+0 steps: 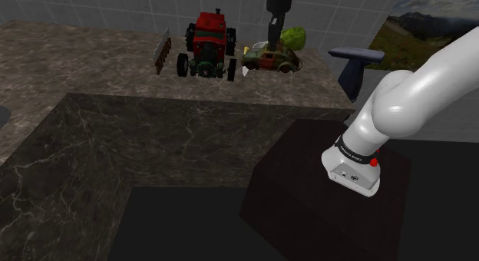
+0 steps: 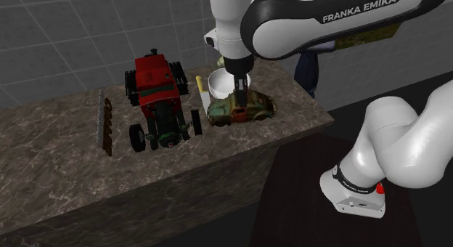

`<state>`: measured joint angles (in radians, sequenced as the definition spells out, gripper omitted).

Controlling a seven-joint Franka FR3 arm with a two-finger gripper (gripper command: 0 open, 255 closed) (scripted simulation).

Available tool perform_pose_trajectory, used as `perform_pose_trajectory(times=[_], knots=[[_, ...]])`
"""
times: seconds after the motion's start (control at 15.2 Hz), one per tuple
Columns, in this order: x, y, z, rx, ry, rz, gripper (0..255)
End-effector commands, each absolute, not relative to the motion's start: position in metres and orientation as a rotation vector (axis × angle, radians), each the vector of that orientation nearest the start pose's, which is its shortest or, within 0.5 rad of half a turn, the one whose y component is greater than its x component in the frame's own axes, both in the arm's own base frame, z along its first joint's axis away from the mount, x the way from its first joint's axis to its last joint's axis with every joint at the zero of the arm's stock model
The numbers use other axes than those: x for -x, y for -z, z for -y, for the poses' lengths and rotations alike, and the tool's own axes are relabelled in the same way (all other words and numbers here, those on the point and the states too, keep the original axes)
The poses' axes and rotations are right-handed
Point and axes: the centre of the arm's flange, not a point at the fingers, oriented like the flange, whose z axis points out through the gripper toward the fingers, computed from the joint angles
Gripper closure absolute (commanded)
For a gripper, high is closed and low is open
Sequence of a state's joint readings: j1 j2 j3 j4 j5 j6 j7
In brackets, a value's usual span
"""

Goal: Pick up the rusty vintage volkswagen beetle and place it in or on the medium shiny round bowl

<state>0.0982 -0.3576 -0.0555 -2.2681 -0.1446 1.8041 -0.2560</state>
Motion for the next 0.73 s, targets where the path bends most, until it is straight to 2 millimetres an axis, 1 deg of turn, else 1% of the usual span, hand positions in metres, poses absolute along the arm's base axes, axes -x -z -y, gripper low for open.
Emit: perform_pose_trajectory(times=[0.0, 0.66], knots=[[-0.433, -0.502, -0.005, 3.196, -0.190, 0.556, 255], [-0.487, -0.523, 0.113, 3.196, -0.190, 0.556, 255]])
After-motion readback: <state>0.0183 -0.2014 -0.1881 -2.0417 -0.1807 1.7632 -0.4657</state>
